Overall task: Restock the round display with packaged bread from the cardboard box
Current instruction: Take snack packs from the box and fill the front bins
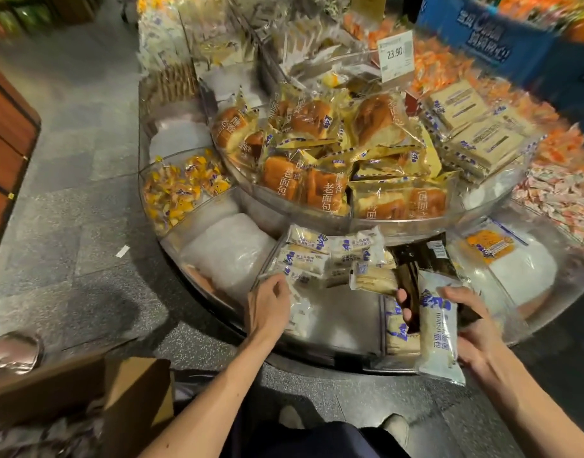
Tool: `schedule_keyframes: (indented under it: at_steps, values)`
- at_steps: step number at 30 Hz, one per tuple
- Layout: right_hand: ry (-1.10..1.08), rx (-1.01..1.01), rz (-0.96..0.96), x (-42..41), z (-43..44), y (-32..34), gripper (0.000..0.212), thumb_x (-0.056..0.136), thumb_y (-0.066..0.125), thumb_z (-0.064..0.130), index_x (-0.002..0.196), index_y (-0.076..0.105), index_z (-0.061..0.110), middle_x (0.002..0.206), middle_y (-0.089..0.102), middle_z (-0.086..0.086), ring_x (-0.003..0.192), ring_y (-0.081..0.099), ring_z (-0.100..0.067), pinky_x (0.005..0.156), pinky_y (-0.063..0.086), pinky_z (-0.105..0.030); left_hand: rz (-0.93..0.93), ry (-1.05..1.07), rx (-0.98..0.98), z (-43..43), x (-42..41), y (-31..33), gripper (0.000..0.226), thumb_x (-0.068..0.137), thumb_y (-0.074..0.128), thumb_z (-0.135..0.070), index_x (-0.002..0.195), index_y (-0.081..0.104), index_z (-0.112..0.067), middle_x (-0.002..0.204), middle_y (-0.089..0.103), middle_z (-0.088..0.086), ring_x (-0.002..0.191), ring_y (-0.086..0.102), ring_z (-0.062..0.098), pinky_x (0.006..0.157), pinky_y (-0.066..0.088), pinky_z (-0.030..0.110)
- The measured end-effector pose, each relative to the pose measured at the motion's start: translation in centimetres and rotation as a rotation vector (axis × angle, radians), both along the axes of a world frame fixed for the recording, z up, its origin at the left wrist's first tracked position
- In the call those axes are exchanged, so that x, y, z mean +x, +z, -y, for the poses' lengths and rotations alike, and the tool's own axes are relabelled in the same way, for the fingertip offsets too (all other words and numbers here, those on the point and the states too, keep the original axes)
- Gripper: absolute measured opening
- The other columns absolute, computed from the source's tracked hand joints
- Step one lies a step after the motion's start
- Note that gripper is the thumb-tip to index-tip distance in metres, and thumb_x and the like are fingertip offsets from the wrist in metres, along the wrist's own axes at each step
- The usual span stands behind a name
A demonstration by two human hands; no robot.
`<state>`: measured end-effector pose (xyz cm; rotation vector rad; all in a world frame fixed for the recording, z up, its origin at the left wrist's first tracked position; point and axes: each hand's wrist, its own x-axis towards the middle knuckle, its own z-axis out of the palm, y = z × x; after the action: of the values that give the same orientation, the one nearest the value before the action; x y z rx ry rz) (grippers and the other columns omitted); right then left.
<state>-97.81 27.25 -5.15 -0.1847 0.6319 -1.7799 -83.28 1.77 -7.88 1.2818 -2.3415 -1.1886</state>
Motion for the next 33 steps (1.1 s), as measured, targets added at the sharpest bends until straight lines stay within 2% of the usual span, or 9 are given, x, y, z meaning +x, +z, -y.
schedule_keyframes:
  at_steps: [2,5,8,14,18,20,22,26,33]
  values:
    - [0.006,-0.005,-0.003,0.0,0.2,-0.2,0.053,0.102,0.026,0.02,0.15,0.03,-0.003,0.144,0.045,-0.029,0.128,0.049,-0.04,0.113,0.031,-0.046,0.043,-0.011,-0.034,-0.4,-0.5,-0.2,0.026,0.103,0.047,-0.025,0.108,0.071,-0.016,0.098,0.07,-0.006,0.085,0.062,0.01,0.07,0.048,0.02]
    - [-0.006,-0.004,-0.007,0.0,0.2,-0.2,0.053,0.102,0.027,0.019,0.15,0.029,-0.004,0.144,0.045,-0.03,0.128,0.049,-0.04,0.114,0.03,-0.046,0.124,-0.109,-0.121,-0.9,-0.7,-0.8,0.027,0.101,0.052,-0.021,0.122,0.067,-0.014,0.118,0.069,0.001,0.097,0.062,0.011,0.081,0.042,0.018]
    - [-0.004,-0.016,0.008,0.1,0.0,-0.3,0.052,0.102,0.03,0.017,0.149,0.03,-0.004,0.142,0.046,-0.031,0.126,0.05,-0.041,0.112,0.033,-0.047,0.18,-0.214,-0.202,-0.9,-0.3,-1.6,0.029,0.098,0.058,-0.02,0.125,0.066,-0.016,0.121,0.069,0.002,0.103,0.065,0.015,0.086,0.053,0.027]
    - [-0.028,0.026,0.038,0.4,-0.3,-0.3,0.052,0.103,0.029,0.017,0.149,0.031,-0.005,0.144,0.044,-0.031,0.132,0.047,-0.038,0.115,0.031,-0.046,0.318,-0.335,-0.313,-0.2,-0.7,-1.0,0.024,0.101,0.051,-0.02,0.112,0.072,-0.018,0.101,0.067,-0.003,0.088,0.062,0.013,0.076,0.052,0.023]
    - [-0.046,0.034,0.039,0.5,-0.1,-0.2,0.051,0.102,0.029,0.017,0.148,0.035,-0.004,0.144,0.046,-0.03,0.134,0.046,-0.036,0.114,0.031,-0.045,-0.092,-0.527,-0.176,-1.1,-1.9,3.3,0.05,0.091,0.057,-0.004,0.136,0.058,-0.026,0.132,0.054,-0.009,0.122,0.049,0.006,0.104,0.041,0.023]
    - [-0.042,0.018,0.046,0.6,0.2,-0.1,0.05,0.101,0.032,0.017,0.146,0.04,-0.005,0.141,0.049,-0.029,0.133,0.048,-0.035,0.112,0.035,-0.046,-0.169,-0.802,-0.188,-1.9,-2.1,5.2,0.071,0.083,0.06,0.001,0.144,0.047,-0.034,0.14,0.041,-0.014,0.13,0.035,0.0,0.111,0.031,0.019]
    - [-0.035,-0.003,0.032,0.7,0.5,0.1,0.05,0.1,0.035,0.016,0.145,0.041,-0.005,0.139,0.051,-0.03,0.131,0.051,-0.035,0.109,0.038,-0.046,-0.182,-0.942,-0.284,-2.3,-2.7,5.4,0.07,0.085,0.067,-0.005,0.145,0.045,-0.034,0.143,0.039,-0.014,0.133,0.034,0.002,0.114,0.029,0.025]
    - [-0.01,-0.004,0.055,1.1,0.8,0.4,0.05,0.099,0.043,0.014,0.145,0.04,-0.007,0.136,0.052,-0.032,0.127,0.053,-0.039,0.105,0.043,-0.048,-0.271,-0.969,-0.277,-2.2,-3.0,4.9,0.046,0.089,0.073,-0.02,0.131,0.059,-0.03,0.12,0.058,-0.013,0.108,0.056,0.009,0.088,0.051,0.039]
    - [-0.072,0.084,0.092,0.9,-0.7,-0.5,0.051,0.09,0.061,0.014,0.137,0.053,-0.004,0.13,0.06,-0.03,0.123,0.059,-0.039,0.096,0.052,-0.048,-0.253,-0.908,-0.179,-1.0,-0.8,4.3,0.044,0.087,0.074,-0.023,0.13,0.064,-0.023,0.113,0.057,-0.009,0.101,0.052,0.001,0.09,0.04,0.012]
